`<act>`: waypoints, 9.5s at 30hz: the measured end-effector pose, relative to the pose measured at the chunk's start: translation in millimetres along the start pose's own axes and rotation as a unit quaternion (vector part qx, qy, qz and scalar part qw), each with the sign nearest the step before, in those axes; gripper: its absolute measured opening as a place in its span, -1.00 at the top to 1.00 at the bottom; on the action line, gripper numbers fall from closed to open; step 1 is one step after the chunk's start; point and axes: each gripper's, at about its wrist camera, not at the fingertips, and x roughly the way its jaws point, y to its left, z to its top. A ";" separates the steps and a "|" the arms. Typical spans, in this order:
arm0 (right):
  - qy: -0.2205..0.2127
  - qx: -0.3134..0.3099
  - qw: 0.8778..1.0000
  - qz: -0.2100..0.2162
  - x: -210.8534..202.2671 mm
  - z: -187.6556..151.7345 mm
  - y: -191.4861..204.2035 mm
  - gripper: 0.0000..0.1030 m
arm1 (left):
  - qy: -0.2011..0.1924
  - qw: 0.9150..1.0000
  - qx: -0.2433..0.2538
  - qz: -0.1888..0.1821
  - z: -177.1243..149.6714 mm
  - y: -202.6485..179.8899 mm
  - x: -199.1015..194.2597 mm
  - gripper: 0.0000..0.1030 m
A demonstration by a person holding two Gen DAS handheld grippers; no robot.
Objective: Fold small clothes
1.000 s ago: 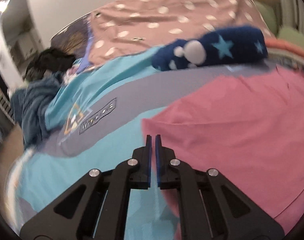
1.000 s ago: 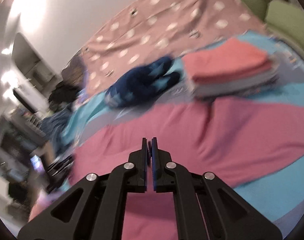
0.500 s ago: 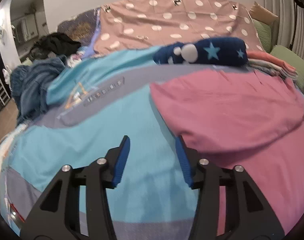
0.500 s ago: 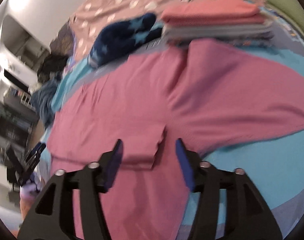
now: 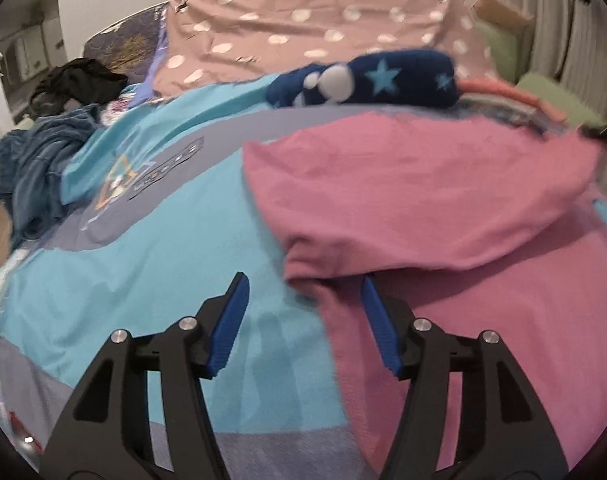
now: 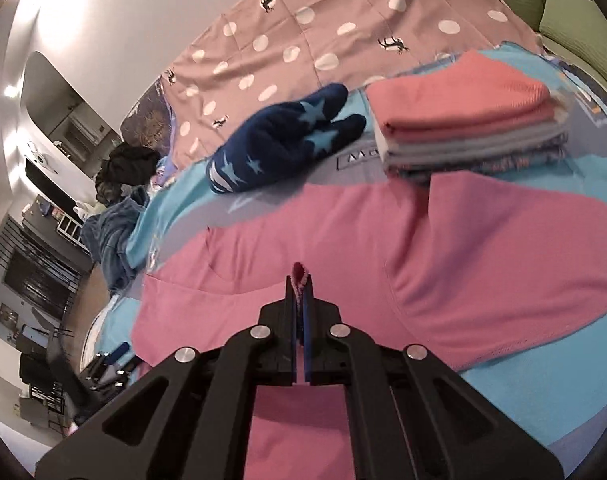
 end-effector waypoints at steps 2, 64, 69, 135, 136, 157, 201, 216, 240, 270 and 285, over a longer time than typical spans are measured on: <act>0.000 0.008 1.000 0.006 2.4 4.2 0.6 0.96 | 0.009 1.000 -0.014 -0.011 3.7 5.4 8.6 0.42; 0.118 0.035 0.990 -0.067 50.1 -9.4 -59.7 0.31 | -0.002 0.994 -0.094 -0.055 42.1 26.9 -5.7 0.01; 0.031 0.035 0.999 0.003 20.2 3.4 -41.8 0.97 | 0.031 0.993 -0.104 -0.046 64.9 33.7 49.7 0.51; -0.258 0.325 0.909 0.011 -145.7 -30.9 -290.7 0.91 | 0.039 0.992 -0.006 -0.120 79.5 -146.2 59.8 -0.25; -0.258 0.300 0.918 0.026 -144.6 -22.4 -269.2 0.91 | 0.037 0.992 -0.009 -0.123 79.3 -145.0 59.5 -0.25; 0.085 -0.099 0.989 0.067 63.0 -71.9 30.3 0.69 | 0.019 0.967 -0.102 -0.234 73.9 -110.3 58.0 -0.25; -0.073 -0.060 0.994 -0.056 -24.9 -60.5 -45.4 0.00 | -0.070 0.980 -0.024 -0.185 143.1 -78.9 -41.8 0.98; -0.023 -0.049 0.994 -0.098 2.2 -67.5 -58.9 -0.03 | 0.009 0.989 -0.111 -0.097 115.4 -2.3 11.9 0.97; -0.012 -0.141 0.956 -0.259 25.5 -66.2 -29.1 0.25 | 0.070 0.997 -0.022 -0.007 59.6 -28.6 46.1 0.09; -0.019 -0.084 0.985 -0.148 6.0 -88.4 -61.1 -0.13 | 0.160 0.940 0.197 -0.228 210.1 -343.6 127.4 -0.15; -0.022 -0.079 0.987 -0.139 4.9 -89.8 -63.2 -0.16 | 0.201 0.922 0.141 -0.299 231.3 -362.5 164.1 0.90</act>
